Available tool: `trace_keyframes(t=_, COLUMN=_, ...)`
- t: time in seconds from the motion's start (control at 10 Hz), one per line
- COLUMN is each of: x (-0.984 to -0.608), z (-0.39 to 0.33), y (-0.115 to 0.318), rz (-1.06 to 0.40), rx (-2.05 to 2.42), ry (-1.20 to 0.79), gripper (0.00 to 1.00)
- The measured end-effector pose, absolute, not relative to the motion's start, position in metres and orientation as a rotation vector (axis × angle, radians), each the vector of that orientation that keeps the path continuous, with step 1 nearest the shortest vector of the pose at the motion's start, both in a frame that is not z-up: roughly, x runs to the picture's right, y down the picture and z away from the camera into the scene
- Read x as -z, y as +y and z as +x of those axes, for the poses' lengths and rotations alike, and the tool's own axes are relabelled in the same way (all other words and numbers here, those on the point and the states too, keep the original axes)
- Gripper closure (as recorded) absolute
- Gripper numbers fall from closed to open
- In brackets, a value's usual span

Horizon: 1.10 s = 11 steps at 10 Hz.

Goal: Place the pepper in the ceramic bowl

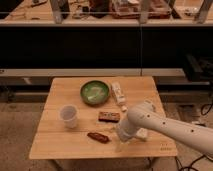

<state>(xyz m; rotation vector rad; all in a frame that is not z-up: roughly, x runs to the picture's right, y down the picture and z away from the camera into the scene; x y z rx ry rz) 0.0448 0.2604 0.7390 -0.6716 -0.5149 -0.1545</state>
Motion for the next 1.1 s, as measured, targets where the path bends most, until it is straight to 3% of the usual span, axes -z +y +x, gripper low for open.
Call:
trace_keyframes(t=0.6, x=-0.758, z=0.011, y=0.263, rz=-0.535, rx=0.236, ry=-0.590, gripper=0.35)
trace_keyframes(t=1.1, x=-0.772, z=-0.007, y=0.264, rz=-0.536, rx=0.180, ry=-0.601, gripper=0.35)
